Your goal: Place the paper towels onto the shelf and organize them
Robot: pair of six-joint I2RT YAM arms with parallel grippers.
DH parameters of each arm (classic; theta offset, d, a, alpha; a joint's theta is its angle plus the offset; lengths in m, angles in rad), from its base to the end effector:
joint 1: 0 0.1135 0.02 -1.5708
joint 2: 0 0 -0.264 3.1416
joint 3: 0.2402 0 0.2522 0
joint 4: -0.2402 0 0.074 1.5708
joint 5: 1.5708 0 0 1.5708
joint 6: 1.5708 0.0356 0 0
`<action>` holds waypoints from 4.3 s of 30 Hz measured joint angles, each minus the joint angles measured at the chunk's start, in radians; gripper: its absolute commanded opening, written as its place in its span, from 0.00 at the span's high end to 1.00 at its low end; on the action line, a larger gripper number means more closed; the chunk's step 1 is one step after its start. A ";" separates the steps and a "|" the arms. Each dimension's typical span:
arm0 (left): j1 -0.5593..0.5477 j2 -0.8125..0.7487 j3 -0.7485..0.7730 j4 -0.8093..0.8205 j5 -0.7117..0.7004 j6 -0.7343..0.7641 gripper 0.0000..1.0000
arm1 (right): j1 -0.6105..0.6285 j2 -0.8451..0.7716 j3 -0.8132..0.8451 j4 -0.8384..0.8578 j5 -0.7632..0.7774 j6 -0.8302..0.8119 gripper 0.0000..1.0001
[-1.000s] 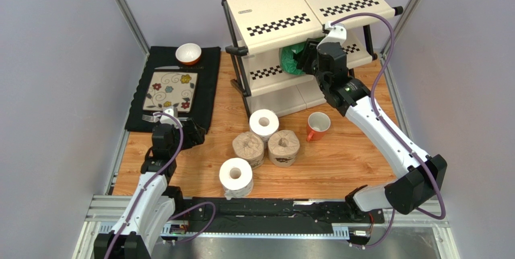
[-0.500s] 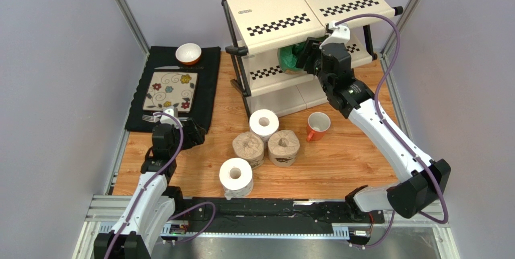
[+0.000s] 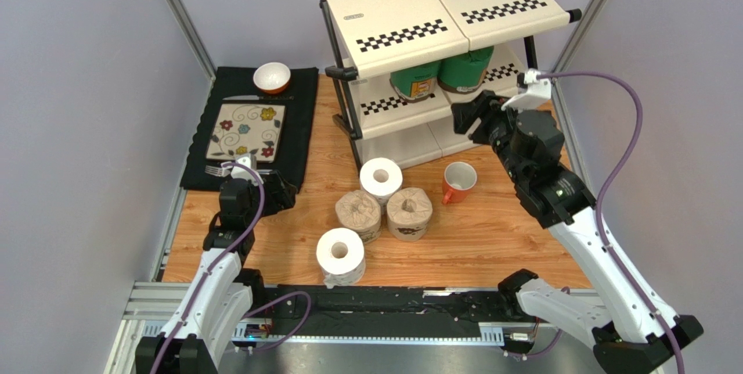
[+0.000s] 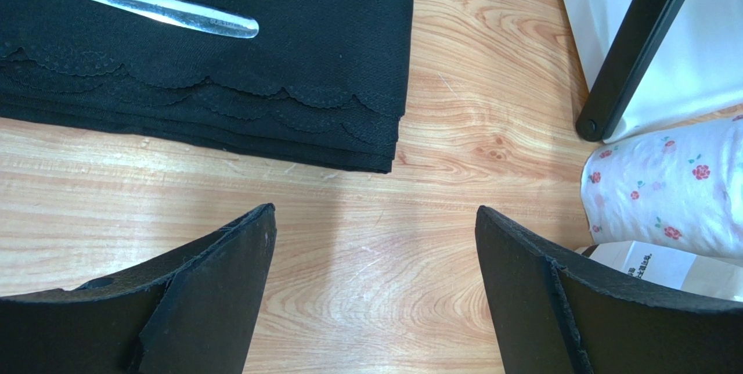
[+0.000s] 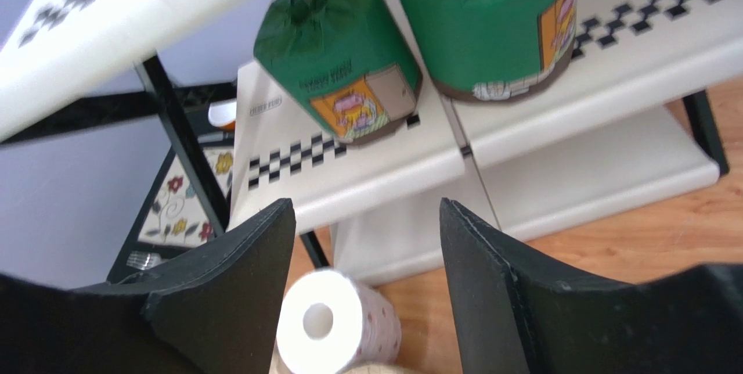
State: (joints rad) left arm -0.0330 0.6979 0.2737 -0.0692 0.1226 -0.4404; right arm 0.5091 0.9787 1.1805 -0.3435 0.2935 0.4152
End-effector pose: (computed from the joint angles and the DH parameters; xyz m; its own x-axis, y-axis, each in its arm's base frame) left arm 0.1617 -0.0097 0.1852 -0.4880 -0.4072 -0.7720 -0.0748 0.9008 -0.4278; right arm 0.1863 0.0922 0.4252 -0.2002 0.3305 -0.9223 -0.1483 0.9203 0.3620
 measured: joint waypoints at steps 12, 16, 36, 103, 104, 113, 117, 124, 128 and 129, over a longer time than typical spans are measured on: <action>0.000 0.000 0.000 -0.001 0.000 0.000 0.07 | 0.237 -0.024 -0.323 -0.132 -0.106 0.068 0.29; 0.000 0.000 0.000 -0.001 0.000 0.000 0.07 | 0.280 0.071 -0.331 -0.080 -0.124 0.067 0.27; 0.000 0.004 0.000 -0.001 0.004 -0.001 0.07 | 0.282 0.406 -0.250 0.113 -0.043 0.059 0.24; 0.000 0.005 0.000 0.004 0.013 -0.003 0.07 | -0.004 0.335 -0.481 0.550 0.240 0.387 0.58; 0.000 0.005 0.000 0.004 0.013 -0.003 0.07 | -0.007 0.349 -0.481 0.560 0.240 0.390 0.58; 0.000 0.005 0.000 0.005 0.021 -0.003 0.08 | -0.008 0.442 -0.476 0.618 0.236 0.392 0.59; 0.000 0.005 0.000 0.005 0.023 -0.003 0.08 | -0.009 0.449 -0.465 0.643 0.236 0.389 0.58; 0.000 0.005 0.000 0.005 0.026 -0.004 0.08 | -0.011 0.494 -0.461 0.711 0.237 0.400 0.59; 0.000 0.005 0.000 0.006 0.026 -0.004 0.08 | -0.013 0.536 -0.461 0.754 0.237 0.410 0.59; 0.000 0.005 0.000 0.006 0.026 -0.004 0.08 | -0.013 0.542 -0.460 0.762 0.237 0.411 0.59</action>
State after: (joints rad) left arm -0.0330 0.7029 0.2737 -0.0635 0.1486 -0.4442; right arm 0.4957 1.5204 0.7200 0.4183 0.5304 0.8265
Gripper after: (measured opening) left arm 0.926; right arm 0.417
